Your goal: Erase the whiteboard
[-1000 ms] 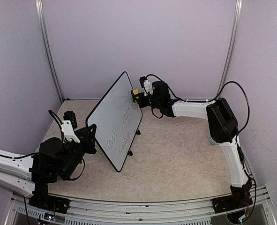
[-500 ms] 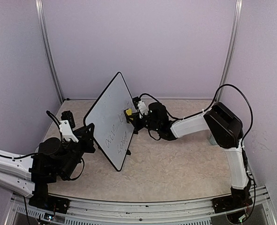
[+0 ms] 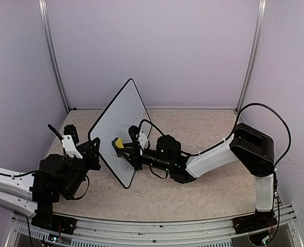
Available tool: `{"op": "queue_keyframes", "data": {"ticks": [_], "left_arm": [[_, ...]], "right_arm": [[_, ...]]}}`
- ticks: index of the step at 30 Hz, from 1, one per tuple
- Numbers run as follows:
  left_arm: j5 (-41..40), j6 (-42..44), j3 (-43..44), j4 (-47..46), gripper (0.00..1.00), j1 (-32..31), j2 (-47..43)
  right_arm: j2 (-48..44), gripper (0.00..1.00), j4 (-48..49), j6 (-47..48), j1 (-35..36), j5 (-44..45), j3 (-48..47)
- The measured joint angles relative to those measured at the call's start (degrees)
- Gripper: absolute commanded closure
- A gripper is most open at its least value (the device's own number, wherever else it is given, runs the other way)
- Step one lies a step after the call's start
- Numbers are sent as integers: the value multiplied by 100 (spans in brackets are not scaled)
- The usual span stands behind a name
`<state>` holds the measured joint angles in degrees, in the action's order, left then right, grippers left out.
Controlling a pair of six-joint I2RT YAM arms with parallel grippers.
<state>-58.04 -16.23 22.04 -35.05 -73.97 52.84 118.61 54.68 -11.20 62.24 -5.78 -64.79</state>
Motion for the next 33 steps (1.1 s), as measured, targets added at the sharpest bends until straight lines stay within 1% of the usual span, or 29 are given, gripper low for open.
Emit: {"op": "queue_keyframes", "data": {"ticks": [3, 8, 14, 17, 22, 29, 33], "left_arm": [[52, 2, -59, -9, 100, 2, -79], [107, 7, -81, 2, 100, 2, -122], [129, 0, -90, 33, 100, 7, -160], [157, 7, -90, 33, 100, 7, -160], [70, -11, -98, 35, 100, 7, -181], [-31, -26, -201, 52, 100, 11, -337], [-31, 7, -273, 87, 100, 39, -466]], "right_arm": [[9, 100, 44, -101, -4, -138, 24], [127, 100, 85, -442, -358, -533, -22], [411, 100, -413, -420, -964, -560, -634], [450, 100, -533, -315, -1067, -586, -789], [455, 100, -457, 2, -907, -575, -765], [450, 100, 343, 546, -271, -540, -310], [448, 100, 533, 732, 114, -621, -151]]}}
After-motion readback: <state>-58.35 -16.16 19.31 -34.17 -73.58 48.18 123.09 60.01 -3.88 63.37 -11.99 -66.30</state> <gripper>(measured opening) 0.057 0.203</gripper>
